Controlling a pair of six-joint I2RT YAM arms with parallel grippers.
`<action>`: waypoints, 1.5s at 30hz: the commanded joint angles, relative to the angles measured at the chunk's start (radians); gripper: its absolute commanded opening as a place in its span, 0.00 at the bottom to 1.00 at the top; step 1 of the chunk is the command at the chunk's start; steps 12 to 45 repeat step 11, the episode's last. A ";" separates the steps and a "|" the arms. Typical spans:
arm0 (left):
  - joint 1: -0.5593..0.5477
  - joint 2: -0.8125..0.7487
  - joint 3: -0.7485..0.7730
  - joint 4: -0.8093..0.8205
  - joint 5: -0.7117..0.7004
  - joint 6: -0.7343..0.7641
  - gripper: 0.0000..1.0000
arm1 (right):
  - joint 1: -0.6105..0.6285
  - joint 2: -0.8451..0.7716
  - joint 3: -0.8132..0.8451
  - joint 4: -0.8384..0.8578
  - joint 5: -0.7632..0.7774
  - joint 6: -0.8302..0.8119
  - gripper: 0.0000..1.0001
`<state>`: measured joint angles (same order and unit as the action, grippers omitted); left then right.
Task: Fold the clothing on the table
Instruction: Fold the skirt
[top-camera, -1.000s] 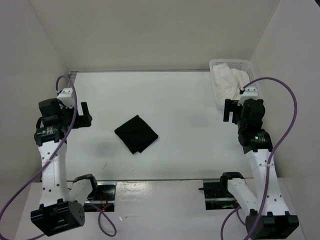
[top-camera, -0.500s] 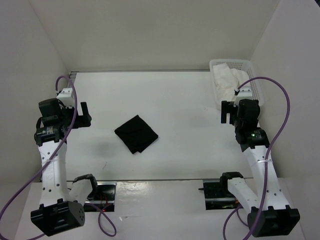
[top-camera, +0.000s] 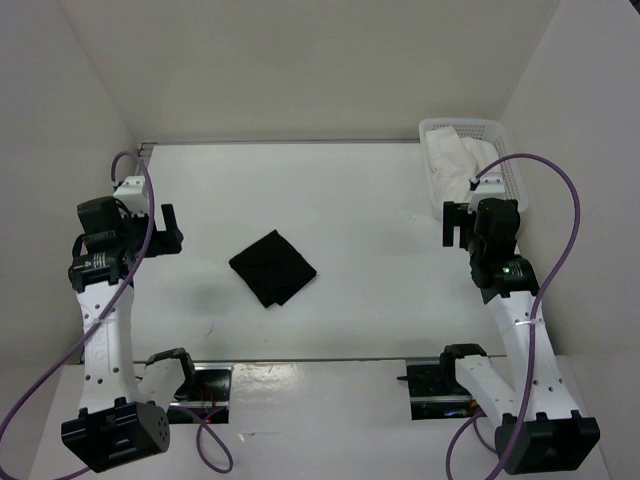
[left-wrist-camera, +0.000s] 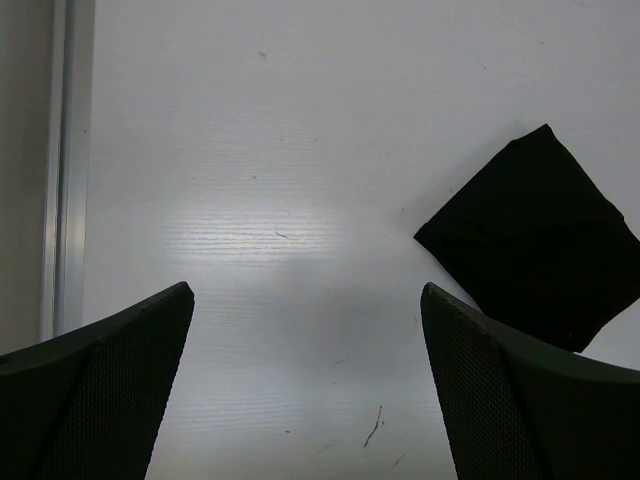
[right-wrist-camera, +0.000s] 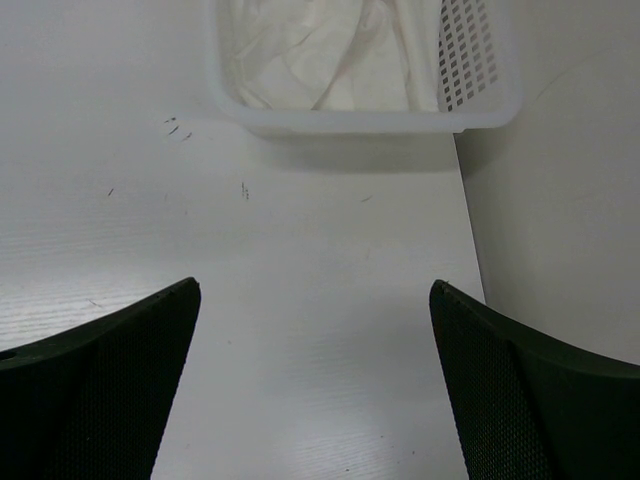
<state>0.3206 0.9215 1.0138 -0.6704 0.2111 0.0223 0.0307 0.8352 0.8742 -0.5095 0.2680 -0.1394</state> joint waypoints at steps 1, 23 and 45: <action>0.008 -0.009 0.016 0.023 0.013 -0.002 1.00 | 0.008 -0.015 -0.010 0.063 0.013 -0.005 0.99; 0.008 -0.009 0.016 0.023 0.013 -0.002 1.00 | 0.008 -0.015 0.008 0.042 0.001 -0.014 0.99; 0.008 -0.009 0.016 0.023 0.013 -0.002 1.00 | 0.008 -0.015 0.008 0.042 0.001 -0.014 0.99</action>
